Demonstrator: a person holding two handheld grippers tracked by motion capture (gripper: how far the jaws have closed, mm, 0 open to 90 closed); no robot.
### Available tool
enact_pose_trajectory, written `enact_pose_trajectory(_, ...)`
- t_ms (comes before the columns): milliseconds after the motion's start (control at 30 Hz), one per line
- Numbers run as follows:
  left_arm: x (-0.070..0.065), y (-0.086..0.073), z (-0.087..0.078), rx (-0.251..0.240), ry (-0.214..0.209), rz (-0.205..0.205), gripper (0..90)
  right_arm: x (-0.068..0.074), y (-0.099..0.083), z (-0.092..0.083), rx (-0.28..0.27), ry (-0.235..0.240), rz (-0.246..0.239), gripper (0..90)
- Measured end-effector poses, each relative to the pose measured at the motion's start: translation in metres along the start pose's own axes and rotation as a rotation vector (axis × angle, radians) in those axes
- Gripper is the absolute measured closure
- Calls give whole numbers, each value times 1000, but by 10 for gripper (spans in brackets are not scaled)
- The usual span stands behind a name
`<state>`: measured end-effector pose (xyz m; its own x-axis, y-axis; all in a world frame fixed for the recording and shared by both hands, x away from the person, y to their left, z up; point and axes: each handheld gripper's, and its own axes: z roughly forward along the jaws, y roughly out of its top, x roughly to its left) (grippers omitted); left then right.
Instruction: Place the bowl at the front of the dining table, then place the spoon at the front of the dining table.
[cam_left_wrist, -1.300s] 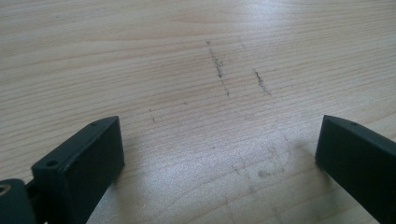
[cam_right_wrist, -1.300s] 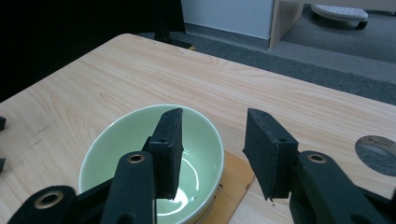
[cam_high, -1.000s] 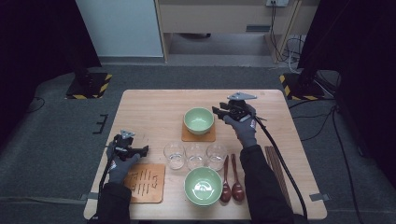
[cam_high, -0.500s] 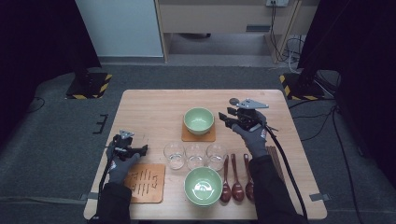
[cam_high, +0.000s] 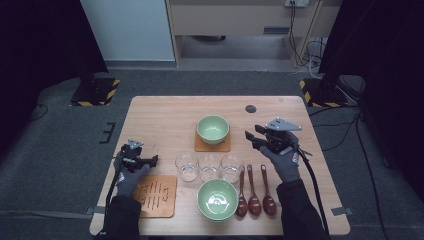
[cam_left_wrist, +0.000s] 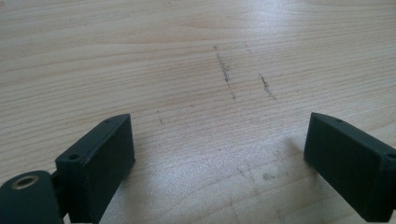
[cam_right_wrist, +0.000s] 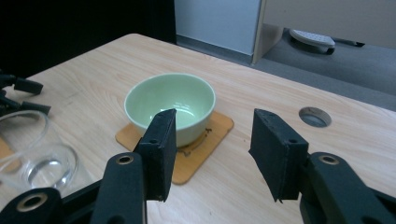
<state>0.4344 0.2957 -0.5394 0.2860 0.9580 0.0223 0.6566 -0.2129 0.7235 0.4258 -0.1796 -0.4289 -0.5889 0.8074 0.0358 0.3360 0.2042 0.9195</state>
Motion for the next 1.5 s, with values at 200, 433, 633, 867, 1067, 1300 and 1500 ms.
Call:
enact_pose_trajectory(200,0,0,0,0,0,0,76,-1,-23,-14,20,-7,14,495)
enact_pose_trajectory(433,0,0,0,0,0,0,76,-1,-46,-29,58,-13,30,494)
enact_pose_trajectory(633,0,0,0,0,0,0,76,6,-66,-42,99,-7,24,492)
enact_pose_trajectory(867,0,0,0,0,1,0,76,10,-95,-47,165,-9,37,493)
enact_pose_trajectory(1067,0,0,0,0,0,0,76,9,-109,-50,200,-23,51,494)
enact_pose_trajectory(1300,0,0,0,0,1,0,76,13,-119,-52,236,-33,46,495)
enact_pose_trajectory(1500,0,0,0,1,0,0,76,16,-126,-50,278,-47,23,502)
